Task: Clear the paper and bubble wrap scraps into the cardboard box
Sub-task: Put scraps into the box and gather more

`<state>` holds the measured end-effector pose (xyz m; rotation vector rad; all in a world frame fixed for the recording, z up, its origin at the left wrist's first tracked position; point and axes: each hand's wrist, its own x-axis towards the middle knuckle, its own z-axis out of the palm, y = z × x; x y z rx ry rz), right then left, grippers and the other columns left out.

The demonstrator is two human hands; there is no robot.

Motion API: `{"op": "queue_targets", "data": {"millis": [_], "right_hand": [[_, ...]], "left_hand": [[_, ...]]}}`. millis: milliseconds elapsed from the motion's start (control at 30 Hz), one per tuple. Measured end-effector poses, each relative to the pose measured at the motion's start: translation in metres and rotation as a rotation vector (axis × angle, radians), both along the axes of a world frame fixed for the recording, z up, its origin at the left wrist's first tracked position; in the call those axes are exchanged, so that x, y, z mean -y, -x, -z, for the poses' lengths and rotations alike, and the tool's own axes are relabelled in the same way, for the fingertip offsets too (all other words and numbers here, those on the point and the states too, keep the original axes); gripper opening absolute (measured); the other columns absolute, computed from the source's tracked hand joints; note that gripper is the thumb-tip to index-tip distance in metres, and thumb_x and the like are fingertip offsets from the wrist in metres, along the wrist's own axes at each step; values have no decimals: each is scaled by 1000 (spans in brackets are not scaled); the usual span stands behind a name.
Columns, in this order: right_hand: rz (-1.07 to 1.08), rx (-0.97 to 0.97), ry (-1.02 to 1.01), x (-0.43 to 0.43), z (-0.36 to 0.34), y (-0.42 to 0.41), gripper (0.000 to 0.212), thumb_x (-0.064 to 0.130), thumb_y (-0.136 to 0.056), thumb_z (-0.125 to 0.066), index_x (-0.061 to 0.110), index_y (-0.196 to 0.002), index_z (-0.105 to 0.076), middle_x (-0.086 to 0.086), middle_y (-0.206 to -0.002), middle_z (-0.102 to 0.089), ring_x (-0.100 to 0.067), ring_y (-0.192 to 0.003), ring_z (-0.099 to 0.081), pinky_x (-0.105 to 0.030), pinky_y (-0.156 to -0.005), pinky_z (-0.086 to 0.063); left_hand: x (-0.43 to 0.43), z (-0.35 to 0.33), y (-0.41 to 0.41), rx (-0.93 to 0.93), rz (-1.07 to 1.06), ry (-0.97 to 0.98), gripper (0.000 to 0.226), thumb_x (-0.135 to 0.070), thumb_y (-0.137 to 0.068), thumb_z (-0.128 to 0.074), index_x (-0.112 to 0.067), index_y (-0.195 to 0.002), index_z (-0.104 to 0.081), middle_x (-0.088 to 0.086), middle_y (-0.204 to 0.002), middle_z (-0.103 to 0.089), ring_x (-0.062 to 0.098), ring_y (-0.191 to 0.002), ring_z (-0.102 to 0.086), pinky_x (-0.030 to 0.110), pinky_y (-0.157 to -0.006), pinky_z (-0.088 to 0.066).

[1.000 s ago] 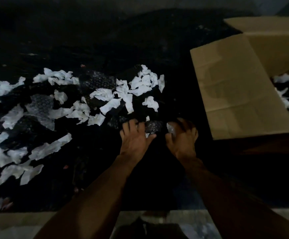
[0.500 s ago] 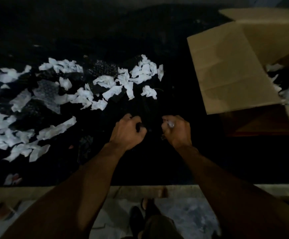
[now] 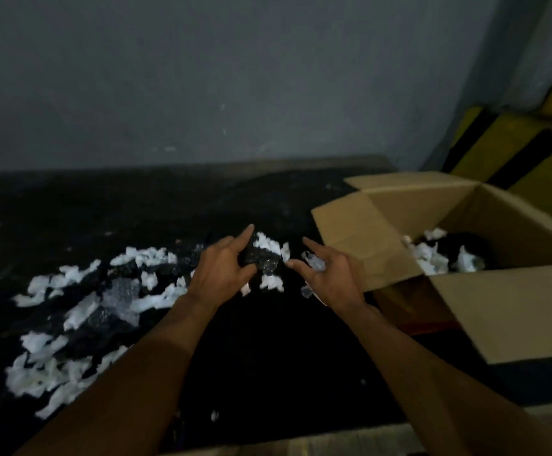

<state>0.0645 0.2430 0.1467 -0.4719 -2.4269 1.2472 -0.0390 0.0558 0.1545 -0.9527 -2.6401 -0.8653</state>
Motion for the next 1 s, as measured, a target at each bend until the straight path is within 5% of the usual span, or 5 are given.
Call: {"op": "queue_targets", "data": {"millis": [233,433,633,833,1000], "right_hand": [[113,-143,-158,-63,-63,-37,63,49,-76,-75,21,-130,-59,-3,-128,-63,-17,-119,-57,-26,-99,-42],[192,-149,-195,-138,-82,-70,66,52,-79,-70,22,-135,-54,-1,-133,-59,-18,-123,-54,-31,-101,-44],[253,-166,-234,-239,-78,-101,61,45,-79,-74,18,-132,-57,-5,-128,-63,-15,-117,-58,-23,-93,-44],[240,-118,-298,-344,-69,-124,59,43,-82,-72,16,-132,-58,-5,-127,-63,-18,-116,-58,-25,-91,-44],[182,-45,-324,-405,-61,-117,61,50,-81,-70,21,-133,-57,-4,-129,-62,-21,-119,-56,-30,-94,-46]], "left_hand": [[-52,-51,-18,-65,108,-44,74,-21,-78,-68,-22,-145,-36,11,-96,-63,25,-89,-60,27,-81,-43],[-137,-79,-43,152,196,-126,96,-68,-66,-71,-18,-142,-43,4,-120,-66,14,-109,-60,22,-88,-45],[-257,-84,-69,171,166,-156,72,-79,-80,-36,-25,-117,-66,-4,-82,-68,13,-73,-67,27,-67,-50],[-367,-63,-90,29,117,-103,50,-43,-94,-50,-13,-134,-54,13,-119,-66,27,-108,-62,35,-93,-48],[-418,-49,-95,88,122,-83,38,-35,-93,-57,-8,-119,-64,11,-101,-71,22,-86,-66,35,-81,-52]]}}
